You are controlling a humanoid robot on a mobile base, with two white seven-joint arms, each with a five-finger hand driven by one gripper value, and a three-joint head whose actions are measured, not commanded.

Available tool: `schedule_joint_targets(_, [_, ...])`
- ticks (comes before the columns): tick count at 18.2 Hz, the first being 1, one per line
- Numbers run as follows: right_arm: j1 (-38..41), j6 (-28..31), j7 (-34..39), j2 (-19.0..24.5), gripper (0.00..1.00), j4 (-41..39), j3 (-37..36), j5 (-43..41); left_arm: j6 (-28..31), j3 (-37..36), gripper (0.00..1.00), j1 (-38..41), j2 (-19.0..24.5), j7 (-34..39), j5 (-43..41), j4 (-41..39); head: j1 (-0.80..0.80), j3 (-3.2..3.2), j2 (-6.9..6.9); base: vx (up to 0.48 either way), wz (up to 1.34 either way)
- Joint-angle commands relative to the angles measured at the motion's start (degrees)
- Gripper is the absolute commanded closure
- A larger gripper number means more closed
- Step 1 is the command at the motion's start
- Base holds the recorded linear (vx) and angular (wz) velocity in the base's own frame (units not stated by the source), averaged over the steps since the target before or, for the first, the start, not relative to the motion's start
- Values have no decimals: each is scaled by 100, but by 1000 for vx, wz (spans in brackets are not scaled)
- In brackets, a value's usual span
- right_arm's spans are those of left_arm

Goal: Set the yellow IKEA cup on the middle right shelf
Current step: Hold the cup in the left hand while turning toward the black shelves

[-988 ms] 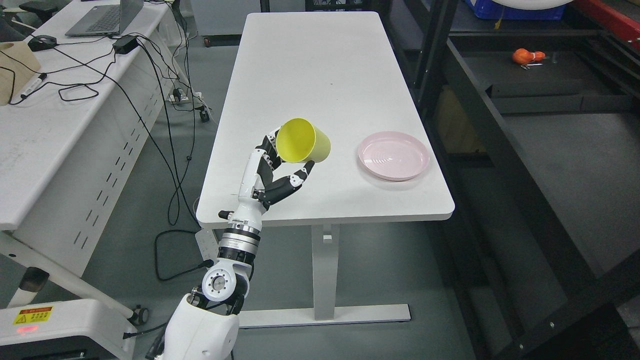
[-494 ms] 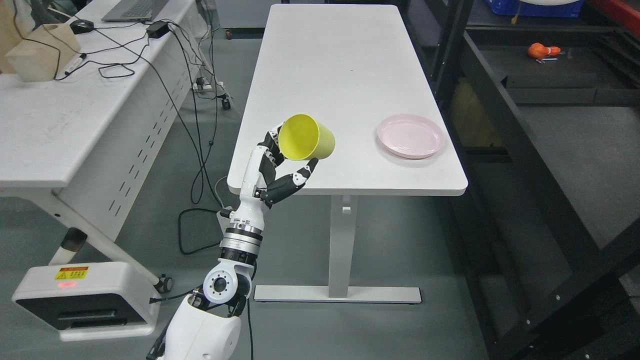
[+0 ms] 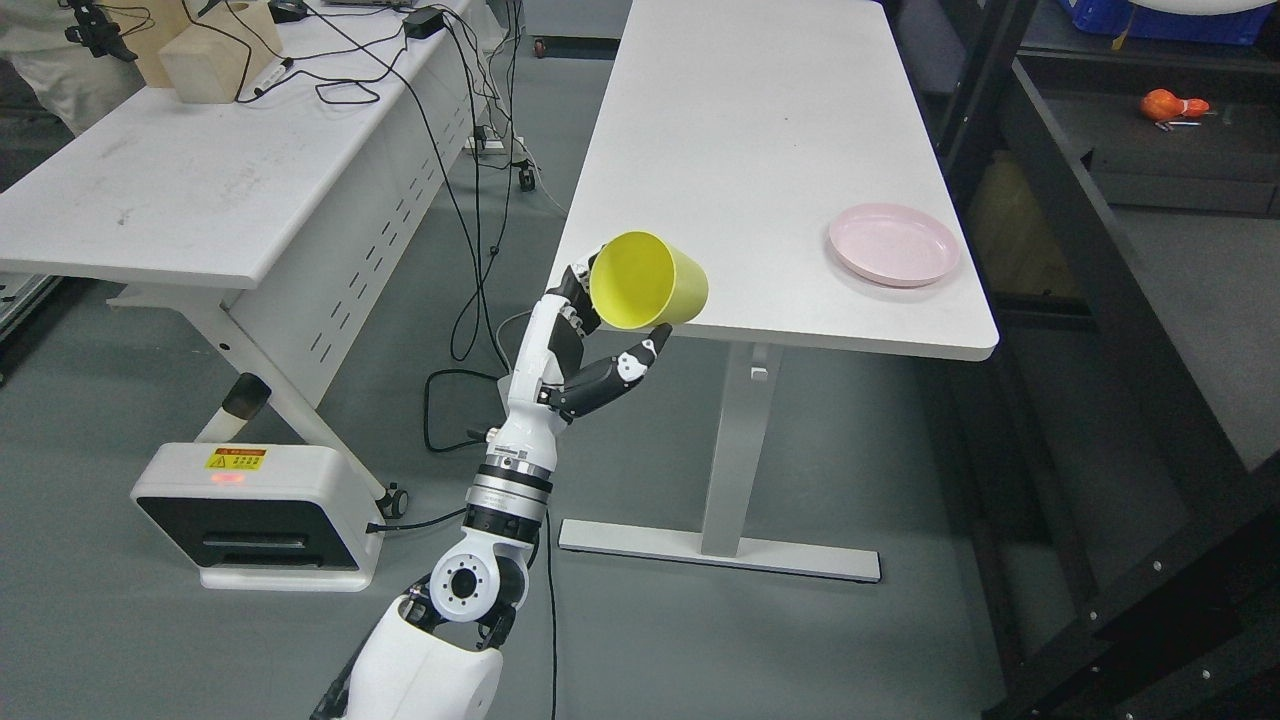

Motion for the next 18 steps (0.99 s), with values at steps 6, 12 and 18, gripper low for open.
schedule_joint_targets(6, [79, -4, -5, -100, 1, 1, 97, -141, -164, -344, 100, -5, 100, 4, 13, -160, 0, 0, 0, -136, -83])
schedule_joint_targets(12, [79, -4, -5, -100, 1, 1, 97, -141, -164, -467, 100, -23, 100, -5, 197, -142, 0, 0, 0, -72, -191])
schedule_joint_targets(18, [79, -4, -5, -100, 1, 1, 97, -141, -164, -502, 100, -23, 100, -5, 250, -151, 0, 0, 0, -36, -130])
